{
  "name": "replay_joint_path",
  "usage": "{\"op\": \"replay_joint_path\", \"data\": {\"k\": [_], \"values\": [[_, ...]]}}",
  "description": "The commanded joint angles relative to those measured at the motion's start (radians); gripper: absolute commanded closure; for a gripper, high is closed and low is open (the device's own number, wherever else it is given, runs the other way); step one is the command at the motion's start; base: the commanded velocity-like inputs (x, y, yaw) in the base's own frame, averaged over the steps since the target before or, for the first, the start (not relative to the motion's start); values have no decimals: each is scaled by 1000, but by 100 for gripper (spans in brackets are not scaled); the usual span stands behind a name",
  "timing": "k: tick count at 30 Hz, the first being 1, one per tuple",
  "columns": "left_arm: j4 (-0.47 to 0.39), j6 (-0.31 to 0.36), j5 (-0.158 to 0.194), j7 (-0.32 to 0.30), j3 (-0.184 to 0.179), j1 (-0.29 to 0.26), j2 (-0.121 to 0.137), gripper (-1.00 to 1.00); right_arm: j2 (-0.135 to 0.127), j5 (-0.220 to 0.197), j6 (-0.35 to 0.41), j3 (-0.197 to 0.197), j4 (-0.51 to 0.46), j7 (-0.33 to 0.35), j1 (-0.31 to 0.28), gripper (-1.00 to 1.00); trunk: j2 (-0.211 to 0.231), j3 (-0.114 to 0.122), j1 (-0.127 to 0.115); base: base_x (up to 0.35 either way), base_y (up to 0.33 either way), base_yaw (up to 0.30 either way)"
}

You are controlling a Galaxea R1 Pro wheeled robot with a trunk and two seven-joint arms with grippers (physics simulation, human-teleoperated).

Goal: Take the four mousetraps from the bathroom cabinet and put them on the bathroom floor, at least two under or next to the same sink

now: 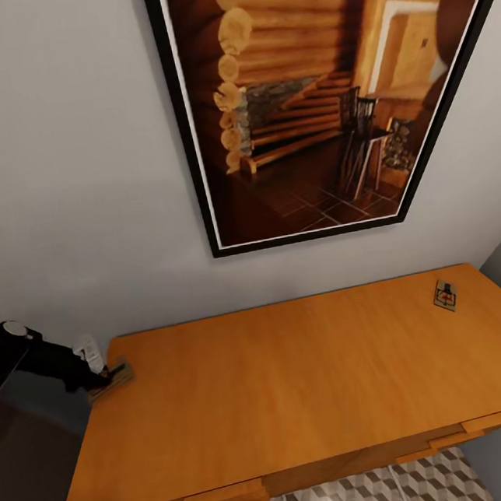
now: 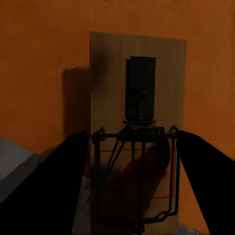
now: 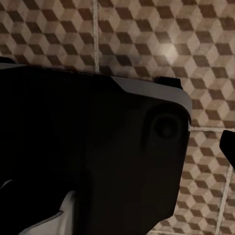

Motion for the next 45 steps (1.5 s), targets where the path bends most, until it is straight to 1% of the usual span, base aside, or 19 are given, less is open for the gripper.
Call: {"op": "replay_joint_path", "data": {"k": [1, 2, 4, 5, 6, 8, 10, 14, 23, 45], "values": [[-21, 11, -2, -4, 14, -1, 8, 100, 0, -11, -4, 6, 2, 4, -1, -100, -2, -2, 1, 0, 0, 0], [-29, 11, -2, -5, 26, -1, 11, 100, 0, -11, -4, 6, 2, 4, -1, -100, -2, -2, 1, 0, 0, 0], [-56, 13, -1, -15, 82, -1, 18, 100, 1, -10, -4, 6, 2, 4, -1, -100, -2, -2, 1, 0, 0, 0], [-61, 13, -1, -20, 94, -1, 18, 100, 2, -10, -4, 6, 2, 4, -1, -100, -2, -2, 1, 0, 0, 0], [-70, 13, -1, -32, 115, -1, 20, 100, 3, -10, -4, 6, 2, 4, -1, -100, -2, -2, 1, 0, 0, 0], [-79, 13, -1, -55, 134, -1, 22, 100, 5, -10, -5, 6, 2, 4, -1, -100, -2, -2, 1, 0, 0, 0], [-85, 14, -1, -71, 145, -1, 23, 100, 8, -10, -5, 6, 2, 4, -1, -100, -2, -2, 1, 0, 0, 0], [-90, 14, -1, -85, 151, -1, 23, 100, 10, -10, -5, 6, 2, 4, -1, -100, -2, -2, 1, 0, 0, 0], [-90, 14, -3, -89, 150, -1, 20, 100, 11, -10, -5, 6, 2, 4, -1, -100, -2, -2, 1, -30, -10, 0], [-83, 14, -3, -88, 148, -1, 17, 100, 9, -10, -6, 6, 2, 4, -1, -100, -2, -2, 1, -269, -163, 0]]}}
